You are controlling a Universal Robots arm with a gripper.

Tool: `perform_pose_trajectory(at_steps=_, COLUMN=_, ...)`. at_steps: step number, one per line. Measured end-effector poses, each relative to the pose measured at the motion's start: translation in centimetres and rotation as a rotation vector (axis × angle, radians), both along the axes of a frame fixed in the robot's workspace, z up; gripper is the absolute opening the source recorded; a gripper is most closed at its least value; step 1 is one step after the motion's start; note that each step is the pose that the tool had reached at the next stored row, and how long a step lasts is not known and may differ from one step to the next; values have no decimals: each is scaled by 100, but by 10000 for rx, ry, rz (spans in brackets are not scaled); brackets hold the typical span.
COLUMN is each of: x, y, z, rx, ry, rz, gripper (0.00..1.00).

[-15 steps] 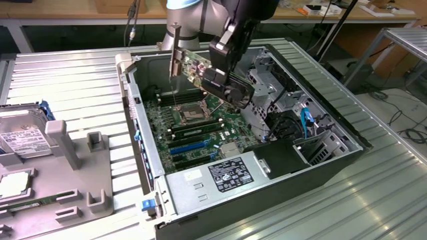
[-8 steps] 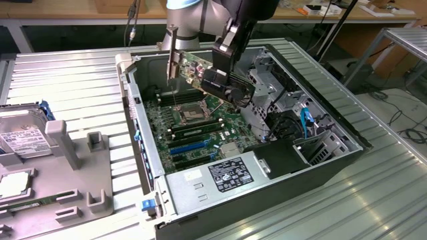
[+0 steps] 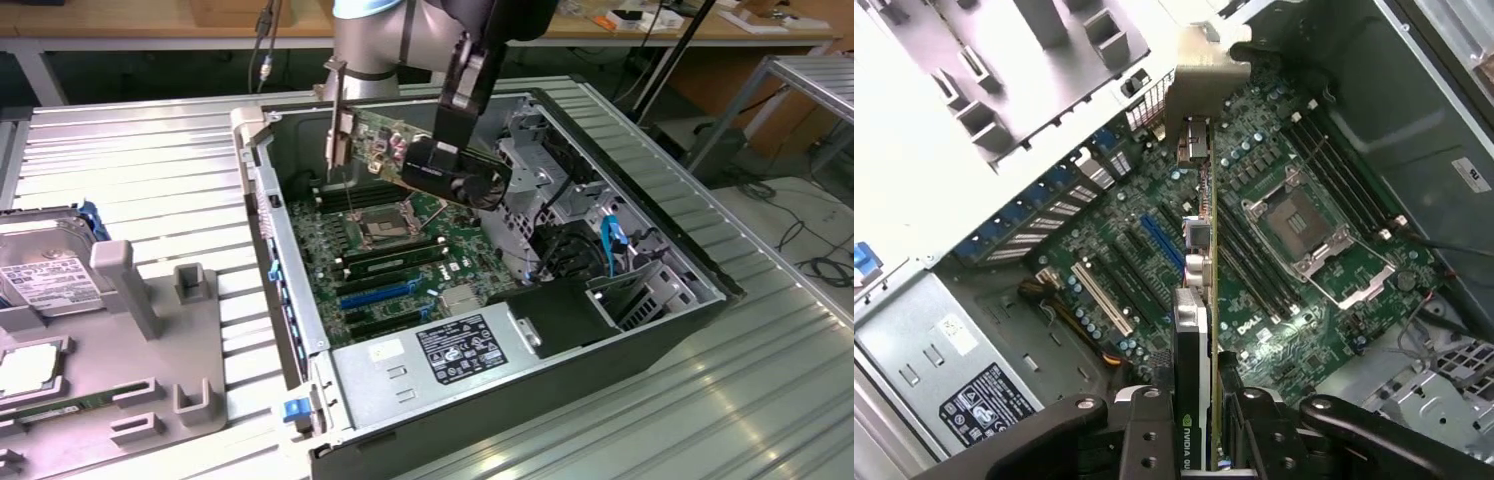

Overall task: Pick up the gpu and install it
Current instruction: 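Insert the gpu into the slot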

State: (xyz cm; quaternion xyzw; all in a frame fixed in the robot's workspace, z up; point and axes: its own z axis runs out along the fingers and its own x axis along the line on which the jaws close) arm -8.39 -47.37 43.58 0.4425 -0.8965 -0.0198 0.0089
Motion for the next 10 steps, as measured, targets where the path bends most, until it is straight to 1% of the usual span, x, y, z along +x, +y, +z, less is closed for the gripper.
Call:
perform_pose_trajectory(at_steps=5, x=0, y=0, z=0, rx=-1, ry=0, rz=604, gripper=27)
perform_pose_trajectory(at_steps=6, x=0, y=0, z=-1, rx=0, ry=0, rz=857, gripper=27)
perform_pose_trajectory(at_steps=10, x=0, y=0, z=-1, rx=0, ry=0, rz=1464, gripper=27)
